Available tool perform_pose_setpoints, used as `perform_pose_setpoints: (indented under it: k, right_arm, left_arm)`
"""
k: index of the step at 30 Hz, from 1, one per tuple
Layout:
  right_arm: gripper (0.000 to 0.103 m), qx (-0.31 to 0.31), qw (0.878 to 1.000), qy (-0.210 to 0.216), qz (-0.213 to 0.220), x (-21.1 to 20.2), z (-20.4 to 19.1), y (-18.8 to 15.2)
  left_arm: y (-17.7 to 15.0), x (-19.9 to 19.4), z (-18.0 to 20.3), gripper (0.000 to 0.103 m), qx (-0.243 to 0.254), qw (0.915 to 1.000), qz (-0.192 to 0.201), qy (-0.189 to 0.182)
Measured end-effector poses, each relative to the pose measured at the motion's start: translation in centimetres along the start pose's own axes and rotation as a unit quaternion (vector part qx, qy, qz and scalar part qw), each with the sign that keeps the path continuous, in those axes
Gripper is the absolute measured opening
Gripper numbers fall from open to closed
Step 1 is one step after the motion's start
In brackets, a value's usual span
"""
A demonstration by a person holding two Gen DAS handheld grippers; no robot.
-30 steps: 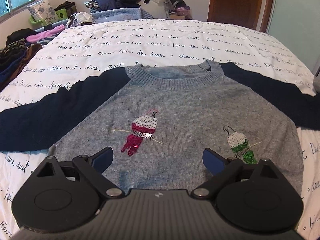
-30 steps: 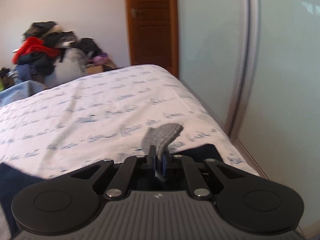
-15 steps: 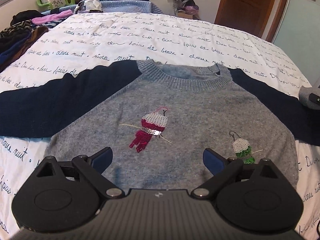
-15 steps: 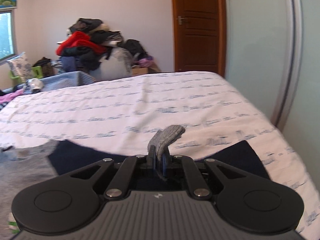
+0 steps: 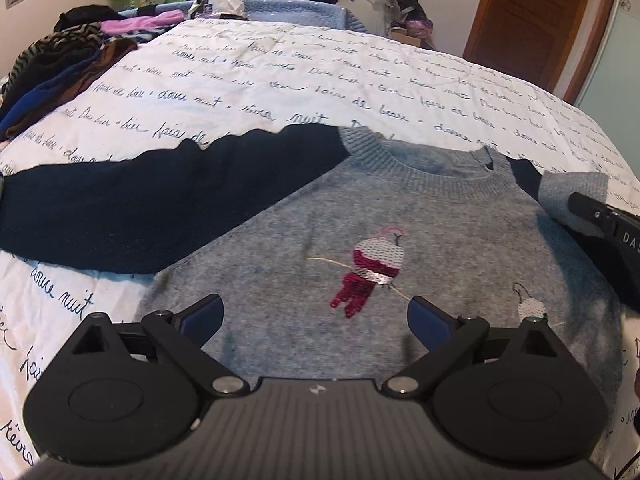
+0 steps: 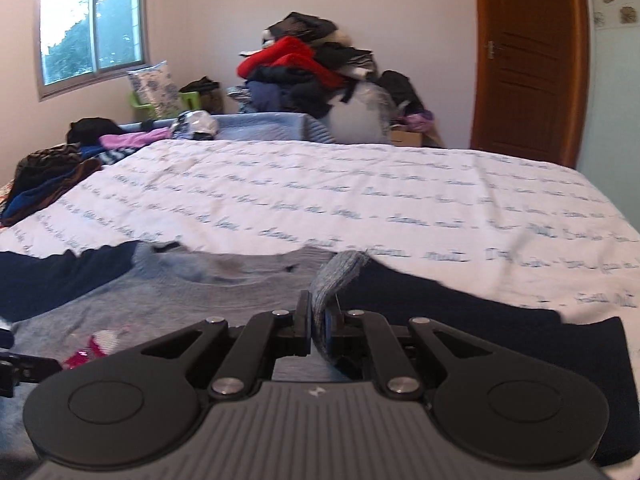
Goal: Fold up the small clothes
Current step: 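Carry the held sleeve across the sweater body toward the other sleeve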
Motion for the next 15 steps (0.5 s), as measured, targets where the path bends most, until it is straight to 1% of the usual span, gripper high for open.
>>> perform_pose_setpoints:
  k: [4,7,9,13,15]
  right_arm:
    - [0.007,-0.020,1.000,0.010,-0.002,0.8,-2.9,-0.3]
    - [0.007,-0.023,0.999,0.021,-0.007,1.5,-4.2,-0.3]
    - [0.007,-0.025,0.999,0.028,-0.008,1.8,-5.0,-0.2]
    - [0.007,-0.042,0.998,0.039,-0.006,2.0,-7.0,0.0]
    - [0.007,-0.056,0.997,0.043,-0.005,2.2,-8.2,0.0]
  left_arm:
    - [0.0,0.0,-1.2,0.097,-0.017,0.9999,0.002,0.001]
    - [0.3,0.0,-1.8,0.097,-0.023,0.9997,0.005,0.000]
    - [0.8,0.2,-2.1,0.097,-0.033,0.9994,0.002,-0.011]
    - [2.2,0.3,-2.6,0.097,-0.064,0.9966,0.001,-0.053]
    - [2.8,0.1,-3.0,0.097,-0.070,0.9961,0.007,-0.053]
Point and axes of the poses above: each gripper's, at about its wrist camera, not at the fingertips, and x roughly the way its jaws point, z to its right, y to its top, the point moved 8 cm from there along x, roughly the way its jaws point, and after that the axes turned 8 degrees about x, right-handed, at the moved point
